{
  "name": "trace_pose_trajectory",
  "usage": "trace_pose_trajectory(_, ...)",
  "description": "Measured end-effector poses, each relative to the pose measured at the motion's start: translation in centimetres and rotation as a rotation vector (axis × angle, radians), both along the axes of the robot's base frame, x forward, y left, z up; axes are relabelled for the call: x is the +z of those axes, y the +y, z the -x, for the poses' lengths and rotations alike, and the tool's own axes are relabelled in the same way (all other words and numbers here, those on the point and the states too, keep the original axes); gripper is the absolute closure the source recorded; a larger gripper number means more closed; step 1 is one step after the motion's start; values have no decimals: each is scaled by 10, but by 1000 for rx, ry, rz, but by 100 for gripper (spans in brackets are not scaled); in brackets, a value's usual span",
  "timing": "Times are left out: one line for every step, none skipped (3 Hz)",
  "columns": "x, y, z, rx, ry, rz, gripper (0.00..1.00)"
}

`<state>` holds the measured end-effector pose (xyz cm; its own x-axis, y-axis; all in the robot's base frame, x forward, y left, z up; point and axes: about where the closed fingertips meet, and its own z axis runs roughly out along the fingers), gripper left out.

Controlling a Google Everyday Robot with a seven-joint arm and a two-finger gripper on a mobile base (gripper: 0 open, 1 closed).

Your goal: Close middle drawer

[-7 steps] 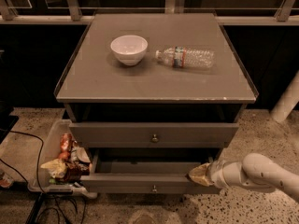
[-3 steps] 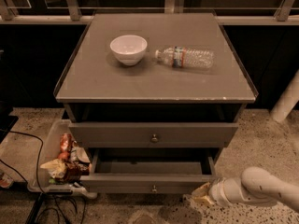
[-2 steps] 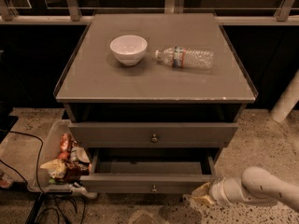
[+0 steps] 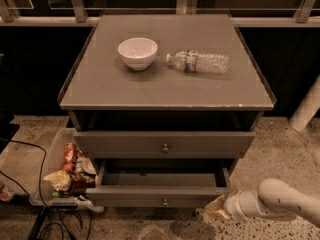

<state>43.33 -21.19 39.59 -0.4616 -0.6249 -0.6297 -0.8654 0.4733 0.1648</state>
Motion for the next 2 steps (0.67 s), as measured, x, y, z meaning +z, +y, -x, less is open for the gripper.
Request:
trace_pose_trajectory(-1, 3, -4, 14, -15, 15, 13)
trace_pose_trajectory(0, 10, -17, 31, -46, 28, 0)
